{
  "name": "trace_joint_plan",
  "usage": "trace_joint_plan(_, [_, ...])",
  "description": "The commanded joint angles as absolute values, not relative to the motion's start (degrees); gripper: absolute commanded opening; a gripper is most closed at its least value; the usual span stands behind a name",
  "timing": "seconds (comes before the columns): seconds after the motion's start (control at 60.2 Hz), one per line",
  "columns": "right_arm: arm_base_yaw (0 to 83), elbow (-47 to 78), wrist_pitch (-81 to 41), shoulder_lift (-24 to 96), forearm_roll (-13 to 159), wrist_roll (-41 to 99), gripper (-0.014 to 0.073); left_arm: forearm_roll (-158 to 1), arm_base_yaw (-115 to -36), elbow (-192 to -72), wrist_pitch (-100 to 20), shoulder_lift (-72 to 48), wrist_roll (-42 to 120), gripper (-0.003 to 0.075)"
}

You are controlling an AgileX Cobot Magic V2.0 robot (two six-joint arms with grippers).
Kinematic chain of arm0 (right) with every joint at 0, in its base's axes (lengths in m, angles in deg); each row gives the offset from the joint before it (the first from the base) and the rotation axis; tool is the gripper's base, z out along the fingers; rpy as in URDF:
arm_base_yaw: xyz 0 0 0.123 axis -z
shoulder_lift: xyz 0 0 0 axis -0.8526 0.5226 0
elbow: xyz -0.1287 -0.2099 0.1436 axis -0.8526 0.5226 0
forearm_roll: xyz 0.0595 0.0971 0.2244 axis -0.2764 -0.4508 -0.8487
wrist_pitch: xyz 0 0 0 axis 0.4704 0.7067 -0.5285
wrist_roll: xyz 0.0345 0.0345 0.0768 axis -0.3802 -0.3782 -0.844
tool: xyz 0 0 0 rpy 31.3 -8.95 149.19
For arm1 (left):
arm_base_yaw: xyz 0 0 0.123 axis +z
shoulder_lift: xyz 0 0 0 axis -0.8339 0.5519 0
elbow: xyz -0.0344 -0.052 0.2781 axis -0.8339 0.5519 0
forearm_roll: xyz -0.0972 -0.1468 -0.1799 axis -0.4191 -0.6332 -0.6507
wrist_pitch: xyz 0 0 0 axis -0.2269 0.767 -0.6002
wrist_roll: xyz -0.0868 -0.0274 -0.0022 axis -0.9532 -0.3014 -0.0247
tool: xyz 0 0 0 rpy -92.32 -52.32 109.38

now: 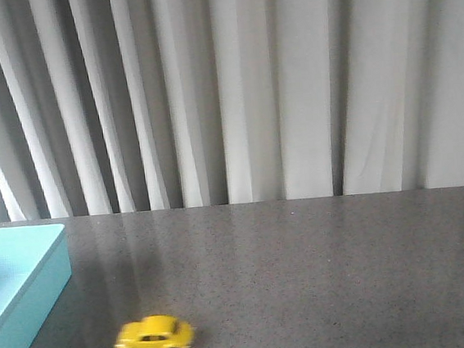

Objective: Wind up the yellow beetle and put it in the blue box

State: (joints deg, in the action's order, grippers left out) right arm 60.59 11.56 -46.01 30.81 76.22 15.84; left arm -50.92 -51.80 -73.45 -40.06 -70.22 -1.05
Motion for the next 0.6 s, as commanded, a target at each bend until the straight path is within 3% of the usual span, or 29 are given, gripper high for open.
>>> trace_joint_plan(0.0, [60.9,20.5,-36.3,23.4,74.6,16.6,-0.0008,-51.0,-52.0,-74.0,-44.7,-70.5,-1.6,-0.0006])
trace_joint_plan(0.266, [60.9,39.3,-30.1,14.1,74.6,16.5,-0.0007,-51.0,-52.0,-74.0,-44.7,-70.5,-1.6,-0.0006])
trace_joint_plan(0.582, [60.9,46.0,-23.9,10.0,77.4,16.2,-0.0007,-51.0,-52.0,-74.0,-44.7,-70.5,-1.6,-0.0006])
